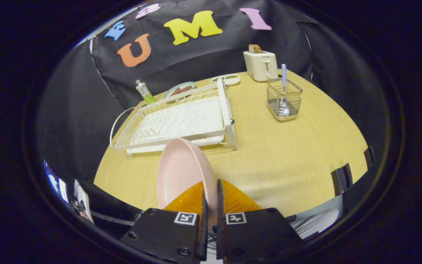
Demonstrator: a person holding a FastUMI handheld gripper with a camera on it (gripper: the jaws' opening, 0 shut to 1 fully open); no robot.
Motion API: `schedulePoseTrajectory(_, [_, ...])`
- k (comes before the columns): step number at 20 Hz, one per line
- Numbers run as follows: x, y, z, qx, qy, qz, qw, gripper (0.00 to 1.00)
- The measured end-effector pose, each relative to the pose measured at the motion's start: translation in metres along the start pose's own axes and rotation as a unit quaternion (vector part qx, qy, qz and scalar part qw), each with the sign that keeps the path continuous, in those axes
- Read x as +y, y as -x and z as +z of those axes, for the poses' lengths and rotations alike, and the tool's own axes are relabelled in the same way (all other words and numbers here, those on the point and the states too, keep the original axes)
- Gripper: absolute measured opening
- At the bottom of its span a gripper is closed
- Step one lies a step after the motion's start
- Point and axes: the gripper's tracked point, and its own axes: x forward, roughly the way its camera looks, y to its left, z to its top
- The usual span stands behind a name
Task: Take the plate from the dish rack, then take the spoon from the basket and place it into the plate.
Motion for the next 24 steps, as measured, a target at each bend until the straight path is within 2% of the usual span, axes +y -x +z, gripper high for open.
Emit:
schedulePoseTrajectory(3, [-0.014, -0.013, -0.012, 0.004, -0.03, 0.002, 1.0, 0.2])
schedulePoseTrajectory(5, [-0.014, -0.018, -0.016, 0.01, -0.029, 0.015, 0.999, 0.22])
schedulePoseTrajectory(7, [-0.016, -0.015, -0.009, -0.009, -0.017, 0.014, 1.0, 0.26])
schedulePoseTrajectory(8, [-0.018, -0.012, 0.0, -0.034, -0.008, 0.01, 0.999, 0.24])
schedulePoseTrajectory(9, [-0.022, -0.008, 0.01, -0.061, -0.001, -0.001, 0.998, 0.33])
schedulePoseTrajectory(12, [-0.041, 0.002, 0.038, -0.137, 0.035, -0.049, 0.989, 0.89])
schedulePoseTrajectory(13, [-0.044, 0.005, 0.045, -0.152, 0.043, -0.054, 0.986, 1.0])
schedulePoseTrajectory(16, [-0.048, 0.013, 0.063, -0.181, 0.051, -0.036, 0.981, 1.0])
schedulePoseTrajectory(20, [-0.076, 0.021, 0.097, -0.218, 0.047, -0.056, 0.973, 1.0])
schedulePoseTrajectory(24, [-0.107, 0.019, 0.148, -0.247, 0.042, -0.058, 0.966, 1.0])
